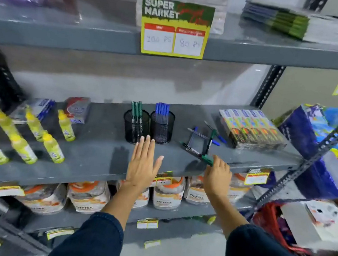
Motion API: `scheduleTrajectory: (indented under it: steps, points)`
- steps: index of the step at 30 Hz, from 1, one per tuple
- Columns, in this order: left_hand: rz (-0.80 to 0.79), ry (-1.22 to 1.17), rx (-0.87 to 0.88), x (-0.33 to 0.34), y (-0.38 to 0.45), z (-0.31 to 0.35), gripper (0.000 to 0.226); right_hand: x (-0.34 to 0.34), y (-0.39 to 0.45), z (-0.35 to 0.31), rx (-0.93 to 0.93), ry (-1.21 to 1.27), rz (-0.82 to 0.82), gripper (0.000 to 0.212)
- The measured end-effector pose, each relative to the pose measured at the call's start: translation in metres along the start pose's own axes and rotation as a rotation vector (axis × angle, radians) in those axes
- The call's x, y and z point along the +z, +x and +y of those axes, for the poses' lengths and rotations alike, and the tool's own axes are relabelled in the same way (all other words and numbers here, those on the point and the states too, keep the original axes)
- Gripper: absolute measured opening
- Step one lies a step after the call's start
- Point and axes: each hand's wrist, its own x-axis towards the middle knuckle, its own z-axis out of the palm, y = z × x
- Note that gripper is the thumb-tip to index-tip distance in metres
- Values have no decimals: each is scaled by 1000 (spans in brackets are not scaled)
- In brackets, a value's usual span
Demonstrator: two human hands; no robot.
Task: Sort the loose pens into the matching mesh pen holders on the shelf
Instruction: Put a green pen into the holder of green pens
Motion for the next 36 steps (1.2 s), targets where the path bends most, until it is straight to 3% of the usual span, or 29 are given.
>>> scheduleTrajectory:
  steps: [10,21,30,36]
  points:
    - [-94,-8,-44,38,10,-15,70,10,17,13,75,-14,63,38]
    - [-131,-17,-58,40,11,-15,54,6,23,3,18,87,121,38]
    - [-64,-37,-71,35,6,-17,37,-36,51,-72,-132,571,239,31]
    - [8,-98,-213,18,-2,-49,46,-49,74,-137,-223,745,301,25]
